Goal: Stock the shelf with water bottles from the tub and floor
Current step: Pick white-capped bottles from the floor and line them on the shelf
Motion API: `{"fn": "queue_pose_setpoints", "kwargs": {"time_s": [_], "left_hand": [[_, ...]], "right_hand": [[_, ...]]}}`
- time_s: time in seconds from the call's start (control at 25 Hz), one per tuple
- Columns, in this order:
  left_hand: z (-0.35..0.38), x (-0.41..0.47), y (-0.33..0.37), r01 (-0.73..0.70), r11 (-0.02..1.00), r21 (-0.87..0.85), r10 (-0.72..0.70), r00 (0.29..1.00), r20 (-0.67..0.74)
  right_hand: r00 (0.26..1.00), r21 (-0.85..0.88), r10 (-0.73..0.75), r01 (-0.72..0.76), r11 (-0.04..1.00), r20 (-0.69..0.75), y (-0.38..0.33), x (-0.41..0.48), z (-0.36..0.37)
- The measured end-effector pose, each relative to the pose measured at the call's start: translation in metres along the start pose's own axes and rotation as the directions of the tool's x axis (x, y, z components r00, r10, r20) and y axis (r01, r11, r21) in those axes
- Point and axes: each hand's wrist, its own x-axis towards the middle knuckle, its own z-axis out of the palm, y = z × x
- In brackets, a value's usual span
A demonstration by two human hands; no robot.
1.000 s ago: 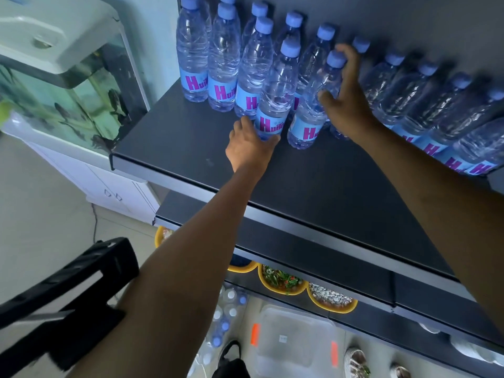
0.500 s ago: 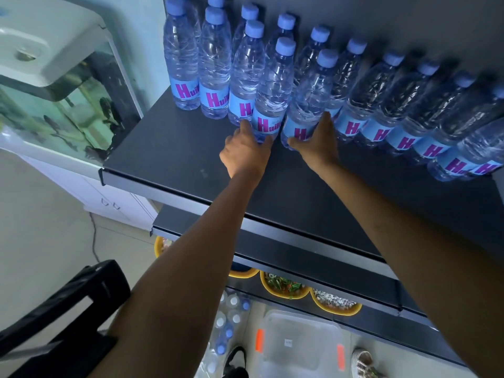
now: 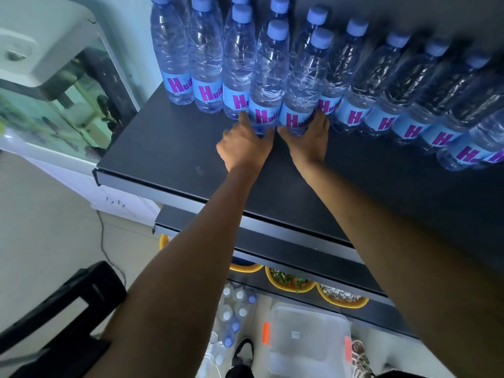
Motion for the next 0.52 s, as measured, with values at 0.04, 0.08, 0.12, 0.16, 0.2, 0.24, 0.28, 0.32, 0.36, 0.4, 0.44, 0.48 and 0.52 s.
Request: {"fn": "queue_pose_setpoints", "kwargs": {"time_s": [0.04,0.08,0.12,0.16,0.2,0.24,0.28,0.32,0.36,0.4,0.44,0.48,0.52], "left_hand": [[0.0006,-0.0004,0.0,-0.004,1.0,-0.007,0.004,1.0,-0.003],[0.001,-0.0005,-0.0002,-0.005,1.0,-0.014,0.005,1.0,-0.005],[0.0015,-0.0002,-0.0007,-0.004,1.0,-0.016,0.004,1.0,-0.007],[0.0017,0.0005,-0.0013,-0.003,1.0,-0.011,0.003,1.0,-0.01],[0.0017,0.0008,-0.0016,-0.004,1.0,0.0,0.004,1.0,-0.009],[0.0013,0.0008,-0.0014,-0.004,1.0,0.01,0.004,1.0,-0.005],[0.0015,0.0007,-0.0007,-0.003,1.0,0.018,0.003,1.0,-0.002],[0.0023,0.0006,0.0002,-0.003,1.0,0.027,0.003,1.0,-0.002],[0.0031,0.0006,0.0008,-0.004,0.999,0.036,0.004,1.0,-0.004],[0.0034,0.0005,0.0008,-0.005,0.999,0.043,0.006,1.0,-0.004],[0.0036,0.0007,0.0005,-0.006,0.999,0.046,0.006,1.0,-0.004],[0.0037,0.0006,0.0001,-0.005,0.999,0.046,0.005,1.0,-0.004],[0.0037,0.0008,0.0002,-0.003,0.999,0.047,0.003,1.0,-0.005]], "right_hand": [[1.0,-0.013,-0.026,0.026,1.0,-0.01,0.0025,-0.0018,0.001],[0.999,-0.024,-0.046,0.046,0.999,-0.02,0.0047,-0.0035,0.0017],[0.998,-0.025,-0.056,0.055,0.998,-0.03,0.0061,-0.0044,0.0022],[0.998,-0.019,-0.056,0.055,0.998,-0.038,0.0061,-0.0044,0.0025],[0.998,-0.009,-0.051,0.051,0.999,-0.045,0.0057,-0.0039,0.0025],[0.998,-0.001,-0.045,0.045,0.999,-0.051,0.0054,-0.0032,0.0024],[0.998,0.003,-0.04,0.04,0.999,-0.057,0.0053,-0.0024,0.0027],[0.997,0.001,-0.039,0.039,0.999,-0.062,0.0048,-0.0018,0.0028],[0.997,-0.003,-0.039,0.039,0.999,-0.064,0.0046,-0.0017,0.0033],[0.997,-0.003,-0.038,0.037,0.999,-0.064,0.0045,-0.0018,0.0037],[0.997,0.001,-0.038,0.038,0.999,-0.063,0.0044,-0.0023,0.0038],[0.997,0.005,-0.039,0.039,0.999,-0.064,0.0042,-0.0034,0.0033],[0.997,0.009,-0.041,0.042,0.999,-0.065,0.0038,-0.0039,0.0027]]}}
